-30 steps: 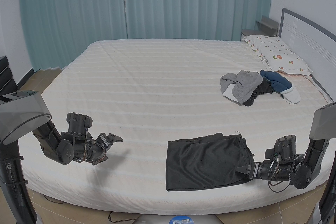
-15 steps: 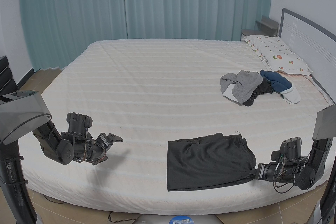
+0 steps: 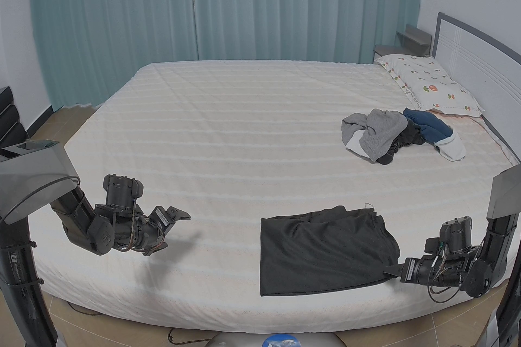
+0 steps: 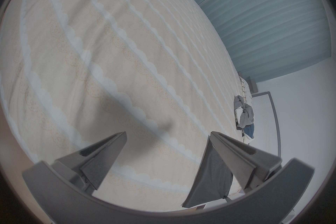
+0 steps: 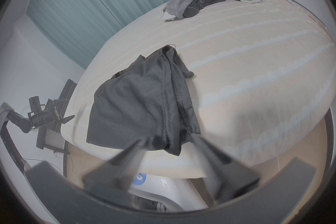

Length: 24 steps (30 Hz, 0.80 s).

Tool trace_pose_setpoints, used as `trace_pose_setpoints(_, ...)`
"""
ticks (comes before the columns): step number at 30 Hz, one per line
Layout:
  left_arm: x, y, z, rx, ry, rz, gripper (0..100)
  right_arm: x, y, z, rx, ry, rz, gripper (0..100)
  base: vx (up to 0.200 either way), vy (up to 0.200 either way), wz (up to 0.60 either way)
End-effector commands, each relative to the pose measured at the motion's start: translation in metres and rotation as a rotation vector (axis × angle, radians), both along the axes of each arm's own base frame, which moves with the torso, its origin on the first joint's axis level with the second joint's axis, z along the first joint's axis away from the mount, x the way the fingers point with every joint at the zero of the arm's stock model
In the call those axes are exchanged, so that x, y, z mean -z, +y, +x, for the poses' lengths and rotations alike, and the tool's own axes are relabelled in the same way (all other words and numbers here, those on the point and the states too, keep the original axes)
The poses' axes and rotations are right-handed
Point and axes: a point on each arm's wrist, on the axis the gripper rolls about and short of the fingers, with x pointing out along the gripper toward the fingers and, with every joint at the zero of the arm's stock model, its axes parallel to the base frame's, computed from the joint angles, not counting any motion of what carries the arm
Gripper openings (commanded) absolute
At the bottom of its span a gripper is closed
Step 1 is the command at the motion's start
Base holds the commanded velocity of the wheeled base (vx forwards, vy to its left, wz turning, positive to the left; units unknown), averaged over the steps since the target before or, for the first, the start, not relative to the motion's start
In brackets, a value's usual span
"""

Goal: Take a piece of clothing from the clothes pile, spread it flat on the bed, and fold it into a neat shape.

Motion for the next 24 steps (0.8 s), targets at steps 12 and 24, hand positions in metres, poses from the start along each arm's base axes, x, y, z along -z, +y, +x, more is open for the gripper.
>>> trace_pose_setpoints(12,0.001,0.001,0.001,-0.030,-0.032,0.017,100,-0.024,-0.010,0.055,0.074,-0.182,0.134,100,0.050,0.000,0.00)
trace_pose_setpoints(24,0.006,-0.002,0.001,-0.029,-0.031,0.031,100,0.007,0.014,0.106,0.027,-0.189,0.135,100,0.017,0.000,0.00)
